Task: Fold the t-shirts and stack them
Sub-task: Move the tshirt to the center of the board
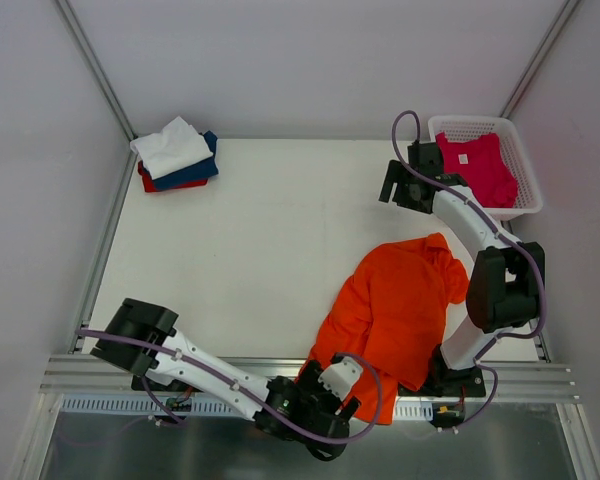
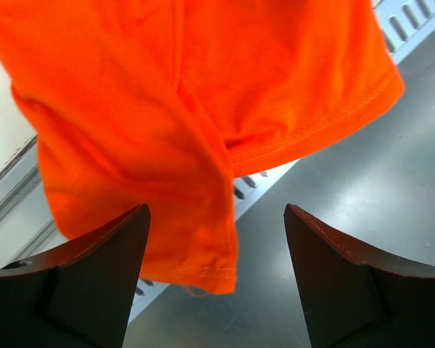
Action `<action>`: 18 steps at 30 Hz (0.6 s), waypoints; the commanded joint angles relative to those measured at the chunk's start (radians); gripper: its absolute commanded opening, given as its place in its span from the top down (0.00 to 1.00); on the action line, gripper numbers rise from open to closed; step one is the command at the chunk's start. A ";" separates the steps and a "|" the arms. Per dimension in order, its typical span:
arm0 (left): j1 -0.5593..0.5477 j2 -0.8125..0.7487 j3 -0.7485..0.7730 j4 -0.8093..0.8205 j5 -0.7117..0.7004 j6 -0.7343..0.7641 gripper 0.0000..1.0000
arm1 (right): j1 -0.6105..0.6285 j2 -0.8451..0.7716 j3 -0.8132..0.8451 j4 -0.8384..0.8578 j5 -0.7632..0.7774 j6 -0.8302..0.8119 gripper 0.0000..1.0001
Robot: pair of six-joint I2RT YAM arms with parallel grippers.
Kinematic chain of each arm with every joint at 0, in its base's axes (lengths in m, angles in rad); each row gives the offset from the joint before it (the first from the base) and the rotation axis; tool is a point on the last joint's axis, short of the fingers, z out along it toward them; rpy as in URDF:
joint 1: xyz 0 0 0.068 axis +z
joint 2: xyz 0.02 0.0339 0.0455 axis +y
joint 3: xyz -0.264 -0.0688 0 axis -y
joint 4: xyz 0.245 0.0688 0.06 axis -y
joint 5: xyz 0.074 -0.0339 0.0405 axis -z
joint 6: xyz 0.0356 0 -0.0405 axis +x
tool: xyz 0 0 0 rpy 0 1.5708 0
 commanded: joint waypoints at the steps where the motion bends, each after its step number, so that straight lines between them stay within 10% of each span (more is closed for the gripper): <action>1: -0.009 0.021 0.061 -0.054 -0.001 0.042 0.27 | -0.006 -0.028 0.013 0.023 -0.020 0.018 0.16; 18: -0.002 0.113 0.103 -0.077 0.083 0.062 0.54 | -0.009 -0.044 0.010 0.029 -0.037 0.027 0.16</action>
